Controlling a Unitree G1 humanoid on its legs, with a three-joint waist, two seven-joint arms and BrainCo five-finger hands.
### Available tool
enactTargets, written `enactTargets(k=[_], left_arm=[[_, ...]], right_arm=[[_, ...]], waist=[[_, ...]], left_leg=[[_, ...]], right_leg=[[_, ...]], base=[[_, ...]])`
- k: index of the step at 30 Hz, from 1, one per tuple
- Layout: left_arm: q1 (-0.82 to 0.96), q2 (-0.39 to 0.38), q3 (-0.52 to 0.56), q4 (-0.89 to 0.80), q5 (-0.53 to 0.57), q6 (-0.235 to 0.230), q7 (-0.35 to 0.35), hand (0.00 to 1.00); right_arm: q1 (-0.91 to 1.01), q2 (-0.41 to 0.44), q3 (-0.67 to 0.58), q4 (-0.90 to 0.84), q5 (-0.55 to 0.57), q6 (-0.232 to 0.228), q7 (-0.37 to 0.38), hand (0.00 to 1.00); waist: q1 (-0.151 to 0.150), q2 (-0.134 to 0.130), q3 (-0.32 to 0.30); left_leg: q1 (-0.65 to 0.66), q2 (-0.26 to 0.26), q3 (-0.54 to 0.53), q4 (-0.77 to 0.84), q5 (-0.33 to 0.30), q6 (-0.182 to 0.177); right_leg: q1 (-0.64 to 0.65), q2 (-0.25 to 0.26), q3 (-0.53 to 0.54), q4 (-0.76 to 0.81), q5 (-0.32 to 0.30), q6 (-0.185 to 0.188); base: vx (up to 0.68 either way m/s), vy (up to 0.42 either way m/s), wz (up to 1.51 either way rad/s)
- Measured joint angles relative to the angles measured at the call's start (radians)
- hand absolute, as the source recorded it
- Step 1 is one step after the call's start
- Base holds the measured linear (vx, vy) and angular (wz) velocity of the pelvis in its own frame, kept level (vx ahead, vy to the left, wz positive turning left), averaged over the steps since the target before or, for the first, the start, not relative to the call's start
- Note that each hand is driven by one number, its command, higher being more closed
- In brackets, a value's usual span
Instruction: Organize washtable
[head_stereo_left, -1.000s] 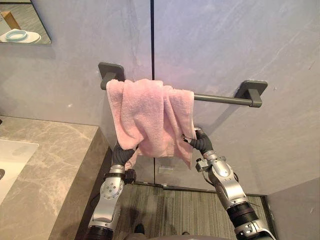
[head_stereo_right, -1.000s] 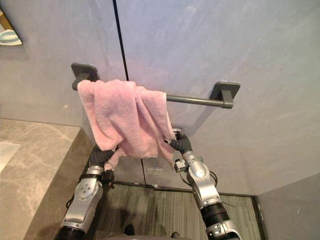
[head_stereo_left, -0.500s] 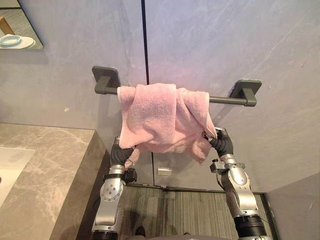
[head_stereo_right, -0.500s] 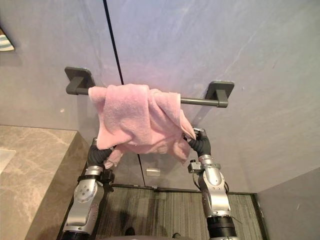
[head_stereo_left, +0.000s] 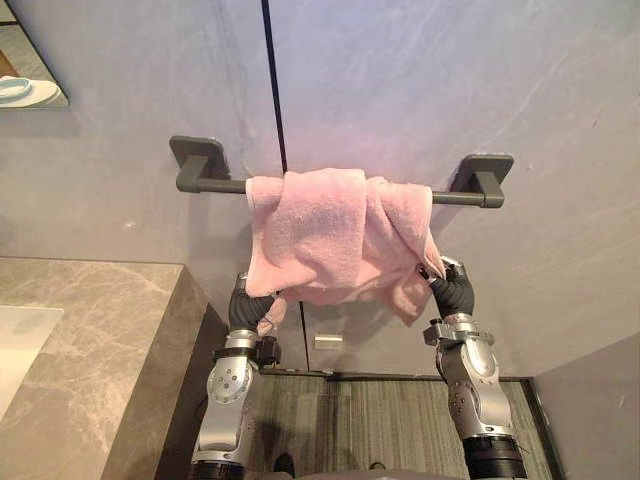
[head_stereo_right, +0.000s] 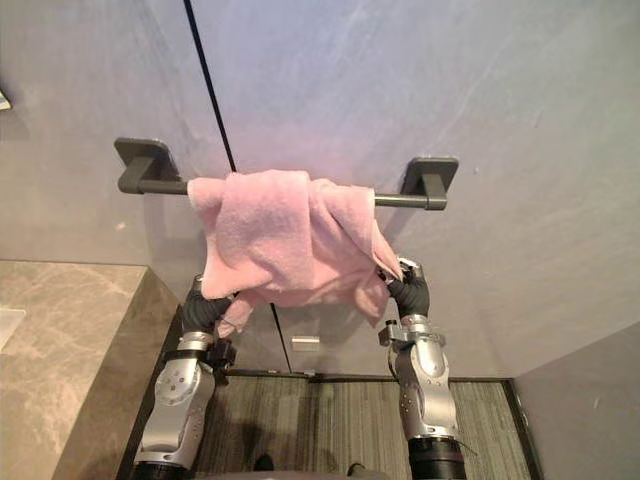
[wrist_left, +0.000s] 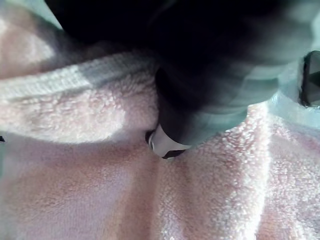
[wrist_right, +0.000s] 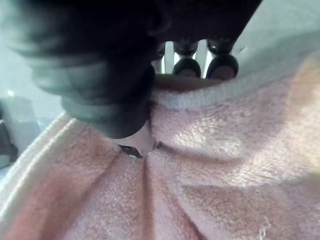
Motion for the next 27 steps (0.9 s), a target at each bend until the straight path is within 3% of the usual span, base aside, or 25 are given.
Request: enactTargets(k=[6,27], left_arm=[[0.000,-0.005,-0.001,0.048,-0.018,0.003,-0.002,1.00],[-0.012,0.004,-0.031,0.193,-0.038,0.002,-0.002,1.00]], right_arm=[[0.001,0.019,-0.012,0.040,0.000,0.000,-0.009,1.00],[-0.071,0.043,-0.050,0.170,-0.061,-0.030,-0.061,1.00]], waist=[[-0.016,0.007,0.000],[-0.016,0.012,-0.003]], left_leg=[[0.000,0.000,0.000,0.000,0.000,0.000],[0.016,-0.008,0.002,0.003,-0.016,-0.002]], right_leg=[[0.000,0.000,0.000,0.000,0.000,0.000],[0.016,-0.009,0.002,0.009,-0.013,0.016]], base=[[0.00,0.000,0.00],[0.00,0.000,0.00]])
